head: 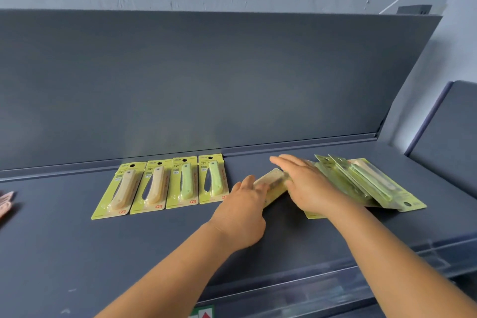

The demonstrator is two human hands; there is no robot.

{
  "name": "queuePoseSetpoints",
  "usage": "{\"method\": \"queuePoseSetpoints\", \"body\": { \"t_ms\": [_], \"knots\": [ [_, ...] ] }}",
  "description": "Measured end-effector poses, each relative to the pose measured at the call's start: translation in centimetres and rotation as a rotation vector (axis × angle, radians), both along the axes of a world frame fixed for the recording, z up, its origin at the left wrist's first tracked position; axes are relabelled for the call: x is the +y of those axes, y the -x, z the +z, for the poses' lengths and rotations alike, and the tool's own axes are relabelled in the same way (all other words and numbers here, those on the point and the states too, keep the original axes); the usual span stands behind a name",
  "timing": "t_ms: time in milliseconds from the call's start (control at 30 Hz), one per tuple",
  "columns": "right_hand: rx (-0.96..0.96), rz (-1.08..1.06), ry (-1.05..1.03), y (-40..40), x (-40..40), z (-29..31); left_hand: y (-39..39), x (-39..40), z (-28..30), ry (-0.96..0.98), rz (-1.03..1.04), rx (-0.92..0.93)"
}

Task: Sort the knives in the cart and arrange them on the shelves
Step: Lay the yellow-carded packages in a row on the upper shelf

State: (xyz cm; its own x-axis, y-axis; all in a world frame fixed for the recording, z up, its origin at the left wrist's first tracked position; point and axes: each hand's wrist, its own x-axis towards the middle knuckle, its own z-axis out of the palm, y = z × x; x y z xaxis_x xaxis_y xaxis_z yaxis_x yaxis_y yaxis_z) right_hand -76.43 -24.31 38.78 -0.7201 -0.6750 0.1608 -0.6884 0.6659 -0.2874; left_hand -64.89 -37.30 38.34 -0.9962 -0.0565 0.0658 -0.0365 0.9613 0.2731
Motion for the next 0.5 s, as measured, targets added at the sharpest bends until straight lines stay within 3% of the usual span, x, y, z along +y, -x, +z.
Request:
{"method": "queuePoseSetpoints", "body": {
  "t_ms": [233, 367, 500],
  "knots": [
    [-0.132, 0.252, -0.046, 0.1, -2.5, 1.0, -0.9, -1.7, 0.5, 0.31, -0.098, 0.094],
    [-0.289, 0.204, 0.107, 0.5, -3.0, 1.6, -0.9, -4.0, 1.5, 0.3, -0.128, 0.185],
    [-0.181, 0.059, 0.127, 0.7, -4.5, 1.4, -0.5, -6.3, 1.5, 0.246, -0.044, 0.223]
  ]
}}
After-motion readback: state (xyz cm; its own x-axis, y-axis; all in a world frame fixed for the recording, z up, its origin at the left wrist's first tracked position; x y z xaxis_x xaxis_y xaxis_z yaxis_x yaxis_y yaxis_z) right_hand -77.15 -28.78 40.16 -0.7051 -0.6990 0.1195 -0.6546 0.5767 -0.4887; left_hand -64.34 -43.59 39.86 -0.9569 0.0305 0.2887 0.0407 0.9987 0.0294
